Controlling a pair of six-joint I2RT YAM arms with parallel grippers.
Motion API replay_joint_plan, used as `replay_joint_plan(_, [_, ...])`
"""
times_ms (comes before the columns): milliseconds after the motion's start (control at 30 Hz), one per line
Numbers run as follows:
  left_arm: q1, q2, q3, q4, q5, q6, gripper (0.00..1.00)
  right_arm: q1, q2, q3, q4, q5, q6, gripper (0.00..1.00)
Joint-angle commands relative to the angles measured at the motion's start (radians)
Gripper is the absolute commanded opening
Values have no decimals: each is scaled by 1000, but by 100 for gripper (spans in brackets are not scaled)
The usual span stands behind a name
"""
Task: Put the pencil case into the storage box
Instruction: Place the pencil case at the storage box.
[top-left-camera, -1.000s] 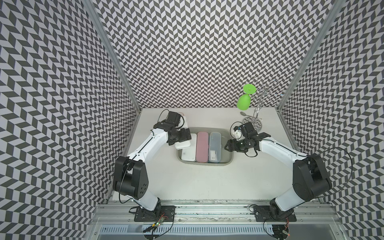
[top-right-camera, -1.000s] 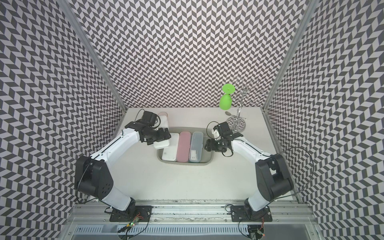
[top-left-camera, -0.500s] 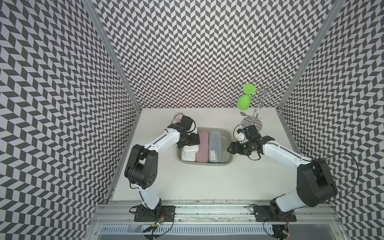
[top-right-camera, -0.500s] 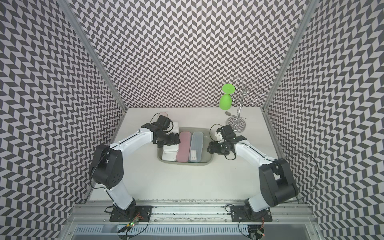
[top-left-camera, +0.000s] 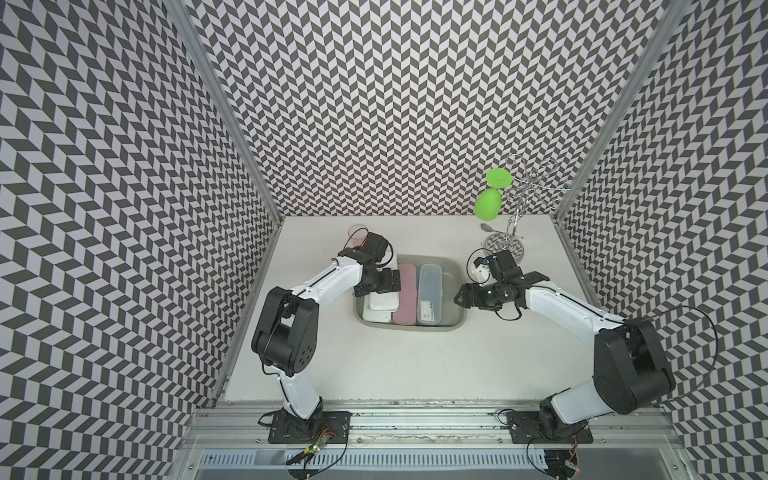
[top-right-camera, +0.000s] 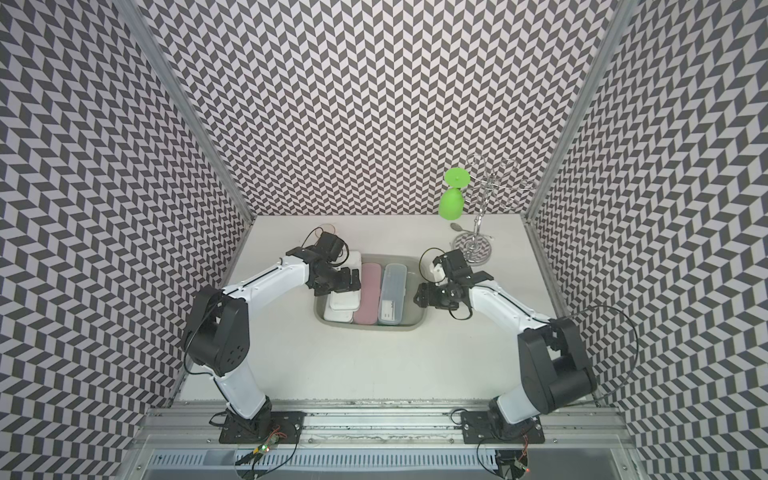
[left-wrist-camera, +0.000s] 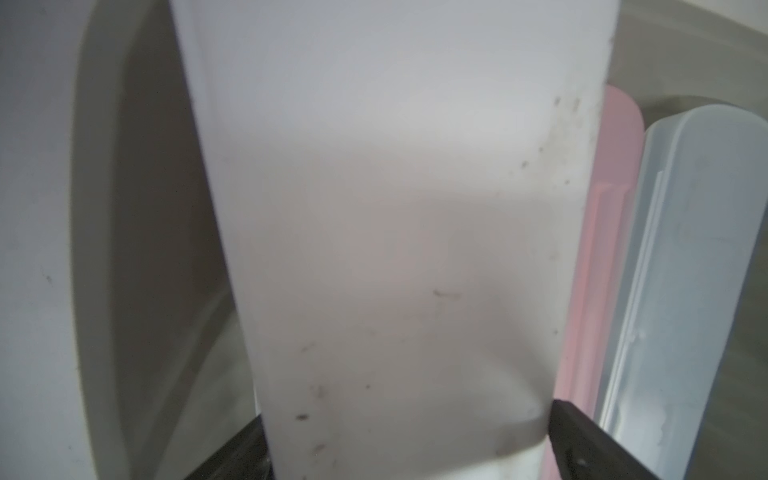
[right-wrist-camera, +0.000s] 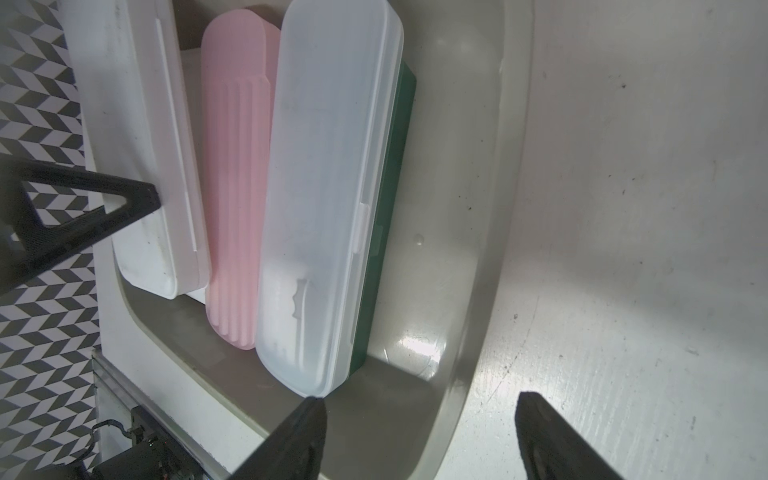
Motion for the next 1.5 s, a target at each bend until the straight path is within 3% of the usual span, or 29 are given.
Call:
replay_joint_plan(0, [-3, 7, 25, -27, -42, 22, 100, -8, -2, 21, 39, -11, 0, 76])
replay_joint_plan(233, [-4, 9, 67, -85, -82, 22, 100, -8, 5, 27, 35, -14, -4, 76])
replay_joint_plan(667, [-6, -70, -29, -62, -52, 28, 100, -8, 21, 45, 28, -16, -15, 76])
replay_joint_plan(1067, [5, -154, 64, -96, -150, -18, 100, -8, 2, 36, 25, -5, -15, 76])
replay_joint_plan(1300, [147, -296, 0, 2, -86, -101, 100, -26, -37, 39, 27, 46, -10, 76])
replay_joint_plan(1467, [278, -455, -112, 206, -89, -64, 100, -135, -122, 12, 84, 171, -13, 77])
